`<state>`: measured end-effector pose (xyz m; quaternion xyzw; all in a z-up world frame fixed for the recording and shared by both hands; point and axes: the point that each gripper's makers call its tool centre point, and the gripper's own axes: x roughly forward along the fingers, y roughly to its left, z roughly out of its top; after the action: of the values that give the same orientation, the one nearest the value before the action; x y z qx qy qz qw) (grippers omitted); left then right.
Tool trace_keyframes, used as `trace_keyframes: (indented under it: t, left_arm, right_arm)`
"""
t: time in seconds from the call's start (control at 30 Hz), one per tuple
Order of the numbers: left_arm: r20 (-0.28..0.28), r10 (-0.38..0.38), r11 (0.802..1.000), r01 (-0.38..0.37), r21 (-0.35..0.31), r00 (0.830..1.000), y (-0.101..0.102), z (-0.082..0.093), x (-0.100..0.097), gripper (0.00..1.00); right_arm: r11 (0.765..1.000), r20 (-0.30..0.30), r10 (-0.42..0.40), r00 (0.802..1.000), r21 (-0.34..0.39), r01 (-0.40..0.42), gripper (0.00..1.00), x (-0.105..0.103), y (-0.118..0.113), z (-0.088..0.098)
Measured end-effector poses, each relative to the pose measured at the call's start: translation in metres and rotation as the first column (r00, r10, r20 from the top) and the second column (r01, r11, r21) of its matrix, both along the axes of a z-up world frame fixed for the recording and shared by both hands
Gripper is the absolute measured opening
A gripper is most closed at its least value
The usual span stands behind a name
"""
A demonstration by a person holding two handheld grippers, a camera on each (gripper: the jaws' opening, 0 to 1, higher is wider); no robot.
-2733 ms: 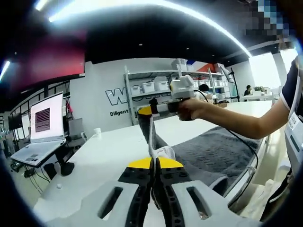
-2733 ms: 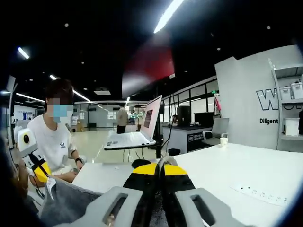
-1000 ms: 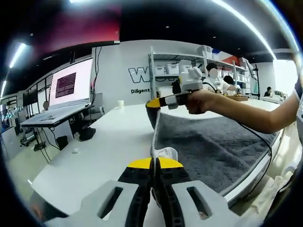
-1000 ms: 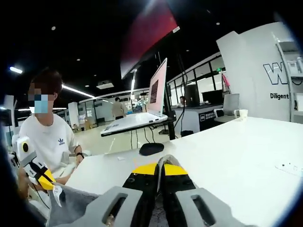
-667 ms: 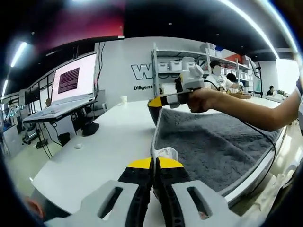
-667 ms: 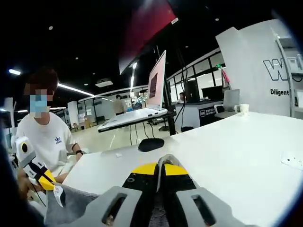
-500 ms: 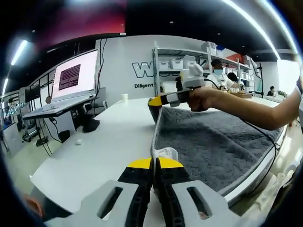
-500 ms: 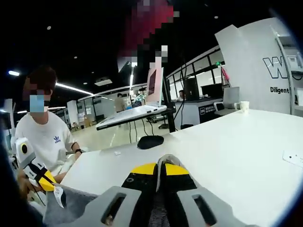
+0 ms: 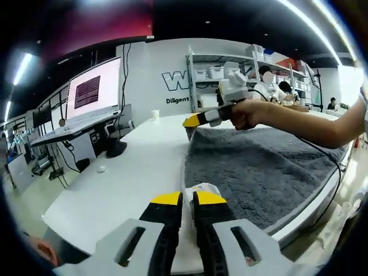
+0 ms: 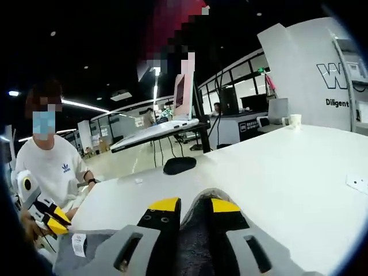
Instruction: Open the folded towel by lifting each exposed corner and separating the folded layers until the towel lies flat within the target outline without major curled edges
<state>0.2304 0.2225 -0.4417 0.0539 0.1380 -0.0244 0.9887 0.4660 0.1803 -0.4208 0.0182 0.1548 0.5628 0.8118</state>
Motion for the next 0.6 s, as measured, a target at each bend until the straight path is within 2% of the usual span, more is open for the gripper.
trace_keyframes:
  t: [0.17, 0.37, 0.6]
  left_arm:
    - [0.004, 0.025, 1.000, -0.025, 0.003, 1.000, 0.0098, 0.0008, -0.0037, 0.10]
    - [0.008, 0.029, 1.000, -0.029, 0.001, 1.000, 0.0129, 0.0003, -0.0051, 0.10]
    - [0.017, 0.014, 1.000, -0.014, 0.001, 1.000, 0.0104, 0.0016, -0.0044, 0.09]
  right_arm:
    - [1.000, -0.006, -0.001, 1.000, -0.006, 0.001, 0.17, 0.0004, 0.0017, -0.0037]
    - [1.000, 0.015, -0.008, 1.000, -0.029, 0.009, 0.29, 0.0002, 0.0023, -0.0068]
    - [0.999, 0.020, 0.004, 1.000, -0.032, -0.003, 0.24, -0.0026, 0.0020, -0.0085]
